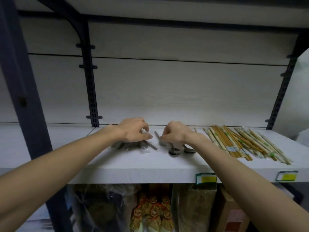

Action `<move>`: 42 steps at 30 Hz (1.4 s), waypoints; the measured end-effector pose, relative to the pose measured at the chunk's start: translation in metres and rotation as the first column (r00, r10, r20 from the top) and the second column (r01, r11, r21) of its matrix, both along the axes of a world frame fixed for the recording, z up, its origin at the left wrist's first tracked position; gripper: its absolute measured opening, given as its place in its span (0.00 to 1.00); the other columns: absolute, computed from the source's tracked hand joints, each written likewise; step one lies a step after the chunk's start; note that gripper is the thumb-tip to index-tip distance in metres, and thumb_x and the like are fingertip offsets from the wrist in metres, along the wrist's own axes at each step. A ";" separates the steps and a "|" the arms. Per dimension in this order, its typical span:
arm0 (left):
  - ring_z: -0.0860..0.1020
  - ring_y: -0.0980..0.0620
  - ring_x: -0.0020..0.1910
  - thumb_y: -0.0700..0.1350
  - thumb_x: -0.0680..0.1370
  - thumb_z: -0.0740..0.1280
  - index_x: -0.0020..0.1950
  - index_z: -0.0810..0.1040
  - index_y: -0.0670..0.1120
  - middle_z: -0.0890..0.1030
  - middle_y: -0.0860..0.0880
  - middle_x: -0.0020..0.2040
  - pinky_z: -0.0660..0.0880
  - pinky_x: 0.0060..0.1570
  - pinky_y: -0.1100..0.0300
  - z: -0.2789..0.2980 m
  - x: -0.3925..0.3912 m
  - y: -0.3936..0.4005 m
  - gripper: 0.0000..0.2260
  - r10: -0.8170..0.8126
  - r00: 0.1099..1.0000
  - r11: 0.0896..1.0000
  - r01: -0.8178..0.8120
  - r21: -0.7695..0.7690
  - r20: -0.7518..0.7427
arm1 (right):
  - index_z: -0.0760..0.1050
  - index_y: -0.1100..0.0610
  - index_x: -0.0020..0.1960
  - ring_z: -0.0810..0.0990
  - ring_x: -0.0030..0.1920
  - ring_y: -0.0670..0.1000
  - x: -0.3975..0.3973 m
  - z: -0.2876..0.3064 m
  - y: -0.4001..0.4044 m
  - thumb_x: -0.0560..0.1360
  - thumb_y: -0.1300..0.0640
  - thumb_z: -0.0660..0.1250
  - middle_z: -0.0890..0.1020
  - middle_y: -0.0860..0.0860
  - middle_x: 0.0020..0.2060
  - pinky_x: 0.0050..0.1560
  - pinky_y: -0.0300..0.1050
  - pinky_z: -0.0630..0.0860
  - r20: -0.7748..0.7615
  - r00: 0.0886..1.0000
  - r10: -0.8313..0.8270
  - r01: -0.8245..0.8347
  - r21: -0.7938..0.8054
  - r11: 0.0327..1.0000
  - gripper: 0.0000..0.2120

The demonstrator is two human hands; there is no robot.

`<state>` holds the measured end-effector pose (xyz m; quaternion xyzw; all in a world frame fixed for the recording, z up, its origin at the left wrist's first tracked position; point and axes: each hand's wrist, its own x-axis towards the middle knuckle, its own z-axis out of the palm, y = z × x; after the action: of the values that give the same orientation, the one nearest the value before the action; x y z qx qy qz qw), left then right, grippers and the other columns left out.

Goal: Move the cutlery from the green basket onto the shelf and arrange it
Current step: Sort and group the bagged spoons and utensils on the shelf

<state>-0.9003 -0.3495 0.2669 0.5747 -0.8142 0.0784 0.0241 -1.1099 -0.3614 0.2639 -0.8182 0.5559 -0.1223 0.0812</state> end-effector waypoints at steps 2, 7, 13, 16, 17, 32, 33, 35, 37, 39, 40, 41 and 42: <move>0.77 0.48 0.59 0.71 0.75 0.60 0.62 0.79 0.55 0.76 0.53 0.61 0.75 0.56 0.50 -0.008 0.015 0.000 0.26 0.061 0.998 0.996 -0.059 0.072 -0.016 | 0.84 0.55 0.48 0.82 0.47 0.54 0.017 -0.007 -0.004 0.72 0.45 0.70 0.85 0.52 0.44 0.44 0.45 0.78 -0.023 1.000 -0.008 0.009 0.020 1.000 0.14; 0.75 0.49 0.64 0.72 0.73 0.58 0.67 0.76 0.57 0.74 0.55 0.66 0.74 0.62 0.46 -0.018 0.037 0.002 0.29 0.076 0.996 0.993 -0.071 0.095 -0.054 | 0.82 0.54 0.51 0.82 0.51 0.56 0.039 -0.018 -0.012 0.73 0.48 0.69 0.84 0.54 0.49 0.44 0.43 0.72 -0.035 0.999 -0.030 0.029 -0.030 0.999 0.12; 0.72 0.48 0.69 0.57 0.79 0.67 0.76 0.68 0.53 0.69 0.51 0.73 0.70 0.67 0.49 -0.020 0.057 -0.001 0.26 0.128 0.978 0.989 -0.114 0.090 -0.164 | 0.81 0.51 0.42 0.83 0.48 0.53 0.044 -0.014 -0.019 0.71 0.53 0.70 0.85 0.50 0.43 0.45 0.42 0.76 0.136 0.991 0.000 0.005 -0.037 0.999 0.02; 0.68 0.45 0.73 0.59 0.79 0.67 0.78 0.64 0.50 0.67 0.48 0.76 0.68 0.70 0.46 -0.022 0.061 -0.001 0.30 0.172 0.964 0.985 -0.162 0.068 -0.203 | 0.81 0.50 0.44 0.82 0.48 0.52 0.042 -0.012 -0.019 0.71 0.50 0.71 0.84 0.49 0.43 0.46 0.42 0.76 0.168 0.986 0.003 0.005 -0.044 0.999 0.05; 0.67 0.44 0.73 0.59 0.79 0.67 0.78 0.64 0.49 0.67 0.48 0.76 0.67 0.70 0.46 -0.023 0.060 0.000 0.31 0.181 0.964 0.983 -0.172 0.063 -0.197 | 0.82 0.50 0.44 0.82 0.47 0.52 0.042 -0.012 -0.019 0.71 0.47 0.72 0.84 0.49 0.42 0.46 0.43 0.76 0.158 0.987 0.021 -0.018 -0.024 1.000 0.07; 0.78 0.47 0.54 0.55 0.77 0.69 0.63 0.72 0.49 0.80 0.49 0.56 0.76 0.55 0.49 -0.022 0.073 0.009 0.18 0.340 0.878 0.938 -0.292 0.187 -0.335 | 0.85 0.59 0.37 0.83 0.36 0.45 0.040 -0.007 -0.013 0.69 0.57 0.75 0.85 0.46 0.32 0.49 0.46 0.83 0.335 0.939 0.071 -0.121 0.132 0.984 0.06; 0.78 0.46 0.55 0.54 0.77 0.70 0.64 0.72 0.48 0.80 0.49 0.58 0.76 0.56 0.49 -0.022 0.072 0.010 0.19 0.337 0.879 0.940 -0.292 0.177 -0.337 | 0.85 0.58 0.37 0.83 0.36 0.45 0.038 -0.009 -0.013 0.70 0.57 0.75 0.86 0.47 0.32 0.49 0.46 0.83 0.342 0.936 0.080 -0.134 0.135 0.982 0.06; 0.77 0.46 0.59 0.51 0.77 0.70 0.67 0.72 0.50 0.79 0.49 0.62 0.75 0.59 0.49 -0.020 0.069 0.012 0.20 0.312 0.881 0.950 -0.278 0.142 -0.357 | 0.85 0.59 0.38 0.83 0.34 0.46 0.037 -0.015 -0.009 0.70 0.50 0.75 0.86 0.49 0.32 0.49 0.49 0.84 0.327 0.941 0.085 -0.144 0.162 0.976 0.11; 0.76 0.47 0.63 0.49 0.75 0.72 0.70 0.71 0.51 0.78 0.52 0.65 0.74 0.62 0.50 -0.019 0.066 0.013 0.24 0.276 0.875 0.961 -0.261 0.091 -0.398 | 0.83 0.59 0.37 0.81 0.34 0.49 0.038 -0.019 -0.004 0.65 0.38 0.74 0.85 0.51 0.32 0.45 0.50 0.82 0.234 0.969 0.077 -0.119 0.168 0.979 0.22; 0.76 0.48 0.63 0.47 0.74 0.73 0.72 0.71 0.51 0.78 0.54 0.64 0.74 0.62 0.51 -0.017 0.063 0.014 0.27 0.264 0.865 0.963 -0.262 0.065 -0.427 | 0.83 0.56 0.36 0.82 0.39 0.51 0.042 -0.019 0.001 0.60 0.31 0.73 0.84 0.50 0.34 0.44 0.49 0.80 0.115 0.990 0.077 -0.095 0.160 0.983 0.26; 0.77 0.49 0.62 0.47 0.74 0.74 0.72 0.71 0.51 0.79 0.56 0.61 0.74 0.61 0.52 -0.017 0.062 0.014 0.28 0.269 0.860 0.962 -0.266 0.069 -0.434 | 0.84 0.54 0.36 0.83 0.42 0.51 0.044 -0.018 0.004 0.59 0.33 0.73 0.85 0.50 0.35 0.45 0.49 0.81 0.086 0.993 0.080 -0.093 0.163 0.982 0.24; 0.78 0.49 0.60 0.47 0.73 0.74 0.71 0.71 0.51 0.80 0.57 0.58 0.75 0.60 0.52 -0.016 0.060 0.014 0.27 0.276 0.855 0.960 -0.271 0.076 -0.440 | 0.84 0.54 0.35 0.84 0.42 0.51 0.046 -0.016 0.005 0.61 0.36 0.74 0.85 0.50 0.35 0.46 0.49 0.81 0.076 0.993 0.086 -0.099 0.177 0.979 0.20; 0.78 0.50 0.58 0.47 0.73 0.74 0.71 0.72 0.51 0.81 0.58 0.55 0.75 0.59 0.52 -0.017 0.060 0.013 0.27 0.283 0.849 0.958 -0.275 0.083 -0.445 | 0.83 0.55 0.34 0.83 0.39 0.51 0.048 -0.015 0.006 0.62 0.40 0.74 0.85 0.50 0.33 0.46 0.48 0.81 0.089 0.992 0.092 -0.109 0.207 0.972 0.18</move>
<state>-0.8406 -0.3365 0.2498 0.6893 -0.6946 -0.0614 0.1967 -1.0621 -0.3557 0.2490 -0.8265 0.5200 -0.0903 0.1956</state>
